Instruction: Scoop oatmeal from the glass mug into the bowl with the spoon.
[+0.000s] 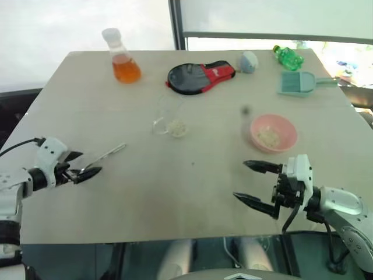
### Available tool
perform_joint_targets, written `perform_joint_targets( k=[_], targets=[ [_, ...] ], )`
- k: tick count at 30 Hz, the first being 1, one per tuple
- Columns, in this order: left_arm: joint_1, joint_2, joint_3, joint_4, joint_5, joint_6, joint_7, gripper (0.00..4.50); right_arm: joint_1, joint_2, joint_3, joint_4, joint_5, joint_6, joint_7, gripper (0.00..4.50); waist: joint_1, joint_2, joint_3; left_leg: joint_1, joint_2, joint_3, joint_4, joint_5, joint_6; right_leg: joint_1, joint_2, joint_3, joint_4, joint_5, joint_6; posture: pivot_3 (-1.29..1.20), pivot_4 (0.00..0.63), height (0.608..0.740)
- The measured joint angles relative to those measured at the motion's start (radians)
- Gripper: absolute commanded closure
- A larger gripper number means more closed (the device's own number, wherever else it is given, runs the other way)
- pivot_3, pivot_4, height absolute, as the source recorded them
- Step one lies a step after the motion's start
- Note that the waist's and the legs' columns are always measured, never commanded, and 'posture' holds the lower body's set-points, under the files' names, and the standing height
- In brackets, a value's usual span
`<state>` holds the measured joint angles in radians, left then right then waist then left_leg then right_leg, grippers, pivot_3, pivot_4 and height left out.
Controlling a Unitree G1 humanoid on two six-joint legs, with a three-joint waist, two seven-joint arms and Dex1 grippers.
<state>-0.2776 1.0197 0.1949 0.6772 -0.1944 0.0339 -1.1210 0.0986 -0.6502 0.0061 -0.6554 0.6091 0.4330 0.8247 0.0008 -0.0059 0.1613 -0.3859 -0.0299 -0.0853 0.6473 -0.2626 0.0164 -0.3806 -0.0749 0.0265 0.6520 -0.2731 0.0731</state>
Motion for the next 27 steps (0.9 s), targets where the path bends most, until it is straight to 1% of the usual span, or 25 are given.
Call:
perform_joint_targets(
  k=[1,3,4,7,8,9,10,15,18,20,22,23,25,27],
  targets=[
    [-0.034,0.004,-0.022,0.033,0.023,-0.023,-0.019,0.54,-0.002,0.0,0.001,0.0,-0.001,-0.001,0.001,0.0,0.001,0.001,0.0,0.001,0.0,0.0,0.0,0.0,0.0,0.0,0.0,0.0,0.001,0.0,0.0,0.0,0.15,0.74],
    [-0.092,0.003,-0.061,0.093,0.049,-0.041,-0.06,1.19,-0.004,-0.002,0.007,0.0,-0.009,-0.003,0.002,0.0,0.004,0.003,-0.001,0.002,-0.001,0.0,0.001,0.0,0.0,0.0,-0.001,0.0,0.004,0.0,0.0,0.0,0.15,0.74],
    [-0.114,0.003,-0.077,0.114,0.057,-0.045,-0.08,1.8,-0.004,-0.002,0.009,0.0,-0.012,-0.004,0.003,0.0,0.005,0.003,-0.001,0.002,-0.001,0.0,0.001,0.0,0.0,0.0,0.0,0.0,0.006,0.0,0.0,0.0,0.15,0.74],
    [-0.158,-0.005,-0.104,0.169,0.074,-0.061,-0.108,3.22,-0.004,-0.001,0.01,0.0,-0.016,-0.004,-0.002,0.0,0.007,0.007,-0.003,0.004,0.0,0.0,0.002,0.0,0.0,0.001,0.001,0.0,0.009,-0.001,0.001,0.0,0.15,0.74],
    [-0.165,-0.011,-0.107,0.18,0.074,-0.063,-0.109,3.6,-0.004,-0.001,0.01,0.0,-0.018,-0.005,-0.003,0.0,0.006,0.008,-0.004,0.006,0.0,0.0,0.002,0.0,0.0,0.002,0.001,0.0,0.009,-0.001,0.001,0.0,0.15,0.74],
    [-0.173,-0.017,-0.106,0.189,0.073,-0.062,-0.111,4.17,-0.005,-0.001,0.013,0.0,-0.024,-0.008,-0.002,0.0,0.006,0.008,-0.004,0.006,0.0,0.0,0.002,0.0,0.0,0.002,0.002,0.0,0.01,-0.001,0.001,0.0,0.15,0.74],
    [-0.177,-0.022,-0.104,0.197,0.073,-0.061,-0.112,4.47,-0.006,-0.003,0.017,0.0,-0.033,-0.011,-0.001,0.0,0.005,0.009,-0.004,0.006,0.0,-0.001,0.002,0.0,0.0,0.002,0.003,0.0,0.01,-0.001,0.001,0.0,0.15,0.74],
    [-0.16,-0.027,-0.075,0.193,0.065,-0.064,-0.107,4.47,-0.028,-0.003,0.02,0.0,-0.045,-0.012,-0.002,0.0,0.0,0.009,-0.004,0.006,0.001,-0.001,0.003,0.001,0.0,0.002,0.002,0.001,0.01,-0.001,0.001,0.0,0.15,0.74],
    [-0.122,-0.056,-0.028,0.146,0.028,-0.05,-0.089,4.47,-0.028,-0.002,0.02,0.0,-0.046,-0.012,-0.002,0.0,0.004,0.009,-0.004,0.004,0.001,-0.001,0.004,0.001,0.0,0.002,0.002,0.0,0.01,-0.001,0.001,0.0,0.15,0.74],
    [-0.058,-0.096,0.006,0.038,-0.016,-0.036,-0.08,4.47,-0.025,0.001,0.019,0.001,-0.045,-0.011,-0.004,0.0,0.006,0.007,-0.003,0.003,0.001,-0.001,0.004,0.001,0.0,0.002,0.001,0.001,0.009,0.0,0.0,0.0,0.15,0.74],
    [0.015,-0.155,0.037,-0.114,-0.07,-0.027,-0.059,4.47,-0.018,0.004,0.021,0.004,-0.045,-0.009,-0.004,0.0,0.008,0.004,-0.002,0.001,0.001,-0.001,0.004,0.001,0.0,0.001,-0.001,0.001,0.008,0.0,0.0,0.0,0.15,0.74],
    [0.053,-0.187,0.046,-0.214,-0.091,-0.028,-0.028,4.47,-0.015,0.003,0.021,0.009,-0.047,-0.009,-0.002,0.0,0.008,0.0,0.0,-0.001,0.001,-0.001,0.004,0.001,0.0,-0.001,-0.002,0.001,0.008,0.0,0.0,0.0,0.15,0.74],
    [0.078,-0.217,0.066,-0.313,-0.101,-0.036,0.038,4.47,-0.015,0.002,0.021,0.02,-0.05,-0.01,0.001,0.0,0.008,-0.007,0.003,-0.002,0.001,-0.002,0.004,0.001,0.0,-0.002,-0.005,0.001,0.008,0.0,0.0,0.0,0.15,0.74],
    [0.084,-0.233,0.116,-0.388,-0.102,-0.046,0.134,4.47,-0.015,0.002,0.019,0.036,-0.05,-0.01,0.003,0.0,0.005,-0.009,0.003,-0.005,0.001,-0.002,0.004,0.001,0.0,-0.006,-0.005,0.001,0.008,0.0,0.0,0.0,0.15,0.74]
  ],
)
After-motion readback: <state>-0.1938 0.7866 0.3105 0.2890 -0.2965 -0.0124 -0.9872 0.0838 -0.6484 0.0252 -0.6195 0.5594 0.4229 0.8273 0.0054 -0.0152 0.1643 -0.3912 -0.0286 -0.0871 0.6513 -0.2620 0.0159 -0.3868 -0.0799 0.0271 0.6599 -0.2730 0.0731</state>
